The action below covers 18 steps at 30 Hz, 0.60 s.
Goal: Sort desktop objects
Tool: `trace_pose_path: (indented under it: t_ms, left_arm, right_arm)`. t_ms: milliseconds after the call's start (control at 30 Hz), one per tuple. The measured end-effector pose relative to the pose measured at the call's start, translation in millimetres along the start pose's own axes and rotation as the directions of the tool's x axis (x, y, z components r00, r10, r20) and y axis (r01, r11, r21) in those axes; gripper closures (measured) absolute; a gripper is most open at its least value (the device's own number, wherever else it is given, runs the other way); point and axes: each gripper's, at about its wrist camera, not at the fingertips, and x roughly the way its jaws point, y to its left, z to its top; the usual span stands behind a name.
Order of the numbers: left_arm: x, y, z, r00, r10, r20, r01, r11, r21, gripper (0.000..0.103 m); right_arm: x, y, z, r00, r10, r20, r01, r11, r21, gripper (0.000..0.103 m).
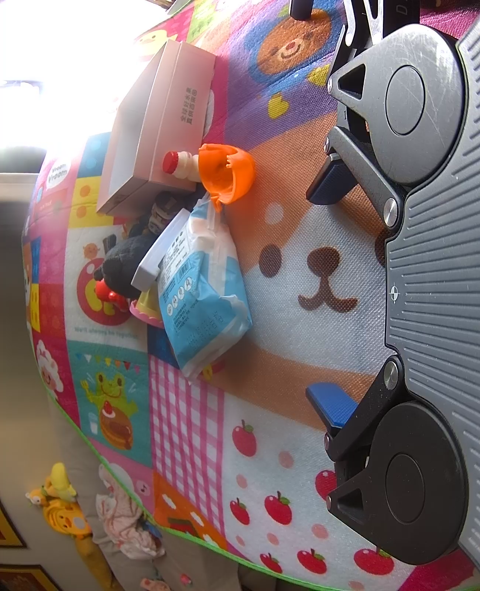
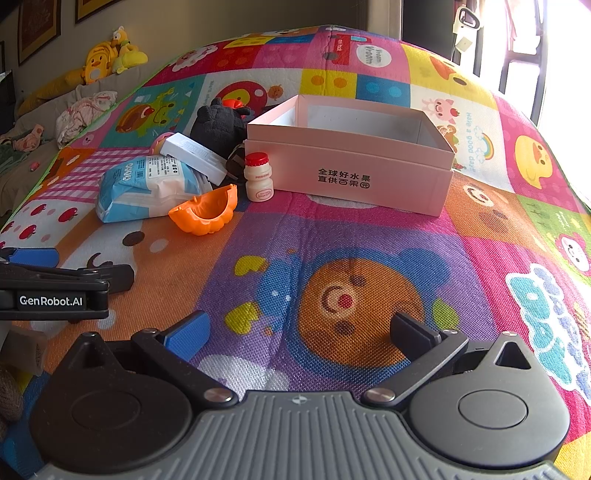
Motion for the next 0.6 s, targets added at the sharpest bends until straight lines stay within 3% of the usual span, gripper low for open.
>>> trace_pose_path:
  t_ms: [600]
  left_arm:
    - [2.8,-0.5,8.2,0.998,-0.026,-0.057,0.027,0.999,0.022,0.0]
  right_arm:
    - [3.0,-2.8,9.5,0.997,0.021,-0.069,-0.022,1.0,-0.012,0.0]
